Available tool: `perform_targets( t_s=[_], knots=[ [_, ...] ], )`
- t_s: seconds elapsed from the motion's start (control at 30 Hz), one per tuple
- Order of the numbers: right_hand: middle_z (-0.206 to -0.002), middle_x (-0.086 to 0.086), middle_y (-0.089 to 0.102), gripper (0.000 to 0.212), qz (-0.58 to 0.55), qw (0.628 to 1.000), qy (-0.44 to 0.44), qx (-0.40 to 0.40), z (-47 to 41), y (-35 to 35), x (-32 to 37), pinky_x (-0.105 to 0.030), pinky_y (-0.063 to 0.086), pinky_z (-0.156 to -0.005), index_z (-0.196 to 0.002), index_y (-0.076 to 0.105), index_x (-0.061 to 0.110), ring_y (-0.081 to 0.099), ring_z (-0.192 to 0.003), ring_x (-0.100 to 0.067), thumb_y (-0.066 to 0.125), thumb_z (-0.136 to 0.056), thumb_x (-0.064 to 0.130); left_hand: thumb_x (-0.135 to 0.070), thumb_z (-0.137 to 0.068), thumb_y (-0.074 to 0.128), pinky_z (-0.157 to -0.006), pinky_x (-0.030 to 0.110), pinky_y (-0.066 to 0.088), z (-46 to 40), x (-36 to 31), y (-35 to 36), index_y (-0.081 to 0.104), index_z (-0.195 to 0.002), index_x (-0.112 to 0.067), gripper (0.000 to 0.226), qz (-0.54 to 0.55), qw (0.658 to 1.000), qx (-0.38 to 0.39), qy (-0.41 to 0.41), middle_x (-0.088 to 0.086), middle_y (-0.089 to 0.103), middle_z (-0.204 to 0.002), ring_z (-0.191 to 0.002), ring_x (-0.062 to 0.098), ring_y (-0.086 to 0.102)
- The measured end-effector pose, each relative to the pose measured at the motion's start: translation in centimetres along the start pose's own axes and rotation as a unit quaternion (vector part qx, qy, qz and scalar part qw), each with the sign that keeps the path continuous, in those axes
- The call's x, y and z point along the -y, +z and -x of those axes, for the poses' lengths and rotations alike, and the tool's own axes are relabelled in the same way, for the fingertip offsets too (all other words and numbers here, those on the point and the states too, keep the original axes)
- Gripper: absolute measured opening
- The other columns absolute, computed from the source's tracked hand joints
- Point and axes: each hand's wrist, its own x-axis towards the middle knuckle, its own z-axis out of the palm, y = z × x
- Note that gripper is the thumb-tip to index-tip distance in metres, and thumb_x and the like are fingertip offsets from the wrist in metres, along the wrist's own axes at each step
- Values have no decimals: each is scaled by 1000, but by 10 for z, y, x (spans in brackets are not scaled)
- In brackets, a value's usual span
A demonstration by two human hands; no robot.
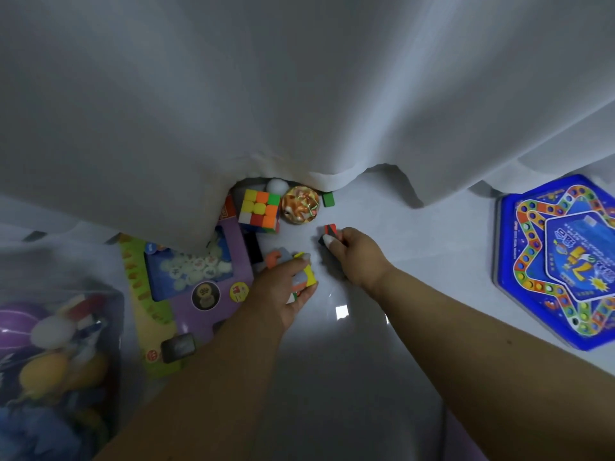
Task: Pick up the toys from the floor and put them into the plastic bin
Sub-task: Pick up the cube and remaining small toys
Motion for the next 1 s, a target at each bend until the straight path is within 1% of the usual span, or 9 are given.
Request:
perform_targets(
  t_s=[0.07, 0.23, 0.37, 0.43, 0.5, 0.57, 0.67, 0.77, 1.0],
  knots=[
    [-61, -6, 52, 35, -86, 996, -7, 0, 11, 6, 1, -33, 44, -61, -76, 53, 8, 48, -54, -18, 49, -96, 36, -12, -85, 68, -78, 37, 52, 4, 3, 2, 59, -99, -21, 20, 17, 999, 27, 0, 5, 58, -122, -110, 20, 56],
    [-73, -8, 51, 39, 36, 985, -163, -41, 21, 26, -5, -27, 35, -62, -68, 53, 7, 47, -68, -19, 38, -100, 24, -24, -81, 70, -95, 41, 49, 9, 9, 0, 63, -116, -16, 37, 22, 993, 115, -17, 8, 65, -123, -114, 22, 60],
    [-94, -17, 64, 35, -71, 993, -86, 42, 23, 30, -7, -33, 48, -76, -82, 66, -1, 55, -80, -24, 36, -91, 13, -7, -85, 65, -91, 39, 50, 12, 12, -7, 65, -94, -20, 16, 29, 994, 106, -9, 7, 70, -102, -101, 20, 64],
    [-89, -18, 61, 29, -108, 989, -58, 85, 26, 28, -6, -28, 45, -71, -83, 63, -8, 53, -72, -15, 36, -90, 2, -3, -84, 65, -86, 39, 53, 11, 14, -12, 65, -97, -19, 21, 32, 995, 91, -8, 7, 69, -104, -103, 21, 63],
    [-85, -13, 56, 25, -116, 987, -52, 95, 30, 22, -2, -26, 39, -68, -82, 60, 1, 48, -70, -12, 38, -89, 9, -1, -84, 64, -77, 36, 57, 10, 14, -16, 62, -111, -16, 31, 45, 995, 84, -10, 10, 67, -111, -103, 22, 63],
    [-98, -3, 54, 34, 0, 995, -96, 9, 24, 15, -4, -22, 38, -74, -106, 65, 12, 48, -85, -11, 37, -91, 24, 1, -85, 62, -69, 34, 57, 10, 13, -14, 61, -107, -16, 28, 53, 995, 78, -8, 8, 68, -104, -94, 20, 65],
    [-116, -6, 52, 36, 219, 960, -124, -124, 3, 7, -4, -28, 43, -87, -126, 55, 15, 49, -105, -21, 46, -94, 30, -1, -86, 62, -65, 30, 54, 9, 11, -10, 60, -110, -19, 30, 54, 997, 59, 10, 3, 67, -100, -90, 15, 63],
    [-122, -12, 49, 35, 330, 932, -115, -98, -13, 9, -2, -34, 45, -92, -126, 51, 11, 47, -111, -28, 52, -93, 22, -4, -85, 64, -66, 30, 50, 4, 10, -10, 59, -113, -19, 32, 45, 998, 37, 15, 2, 64, -109, -98, 14, 60],
    [-116, -17, 57, 28, 374, 922, -89, -50, -17, 0, 8, -34, 44, -88, -117, 48, 3, 53, -105, -31, 52, -92, 15, -6, -83, 65, -70, 30, 50, -2, 4, -13, 60, -114, -19, 34, 60, 997, 47, 5, 2, 64, -111, -106, 16, 58]
  ],
)
